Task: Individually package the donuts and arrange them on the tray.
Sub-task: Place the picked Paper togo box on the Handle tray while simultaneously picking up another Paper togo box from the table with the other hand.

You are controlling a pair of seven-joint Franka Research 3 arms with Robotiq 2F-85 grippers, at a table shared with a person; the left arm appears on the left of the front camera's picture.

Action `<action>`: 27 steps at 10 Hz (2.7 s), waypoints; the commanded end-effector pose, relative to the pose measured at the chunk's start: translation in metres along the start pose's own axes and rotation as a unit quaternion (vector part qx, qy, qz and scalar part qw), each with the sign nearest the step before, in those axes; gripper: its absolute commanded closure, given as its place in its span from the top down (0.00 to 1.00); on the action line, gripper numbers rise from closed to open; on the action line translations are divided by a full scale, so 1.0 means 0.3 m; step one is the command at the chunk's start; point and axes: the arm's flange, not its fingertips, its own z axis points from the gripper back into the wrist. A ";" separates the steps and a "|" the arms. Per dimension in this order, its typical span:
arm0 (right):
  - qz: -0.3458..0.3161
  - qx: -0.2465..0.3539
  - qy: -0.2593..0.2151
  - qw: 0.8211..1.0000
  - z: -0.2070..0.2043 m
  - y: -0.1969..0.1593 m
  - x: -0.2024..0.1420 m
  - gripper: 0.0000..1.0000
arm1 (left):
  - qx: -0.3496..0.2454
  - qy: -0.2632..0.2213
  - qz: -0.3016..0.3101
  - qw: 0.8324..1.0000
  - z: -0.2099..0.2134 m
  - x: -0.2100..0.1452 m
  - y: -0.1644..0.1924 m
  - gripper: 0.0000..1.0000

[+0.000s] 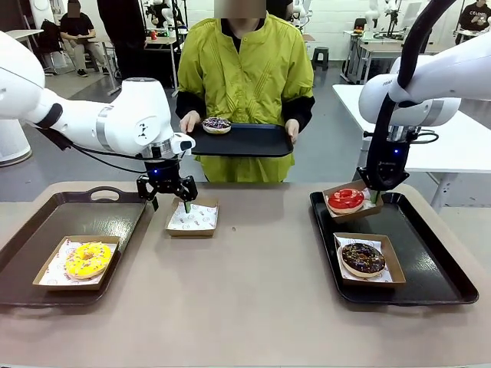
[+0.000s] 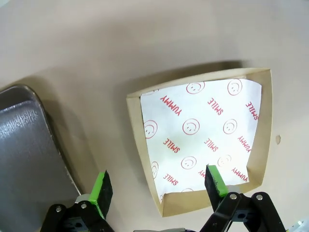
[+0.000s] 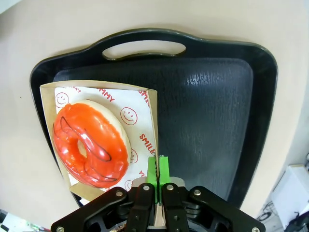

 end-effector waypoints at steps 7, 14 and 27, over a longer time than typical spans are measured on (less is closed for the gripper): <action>0.040 -0.009 0.008 0.999 -0.056 -0.007 0.046 0.86 | 0.015 0.009 0.028 0.999 -0.033 0.070 0.001 0.00; 0.033 0.000 0.007 0.999 -0.047 -0.018 0.041 1.00 | 0.013 0.013 0.036 0.999 -0.016 0.066 0.009 0.00; -0.009 0.434 -0.097 0.895 0.219 -0.750 -0.469 1.00 | -0.016 -0.010 0.081 0.997 0.551 0.054 0.047 0.00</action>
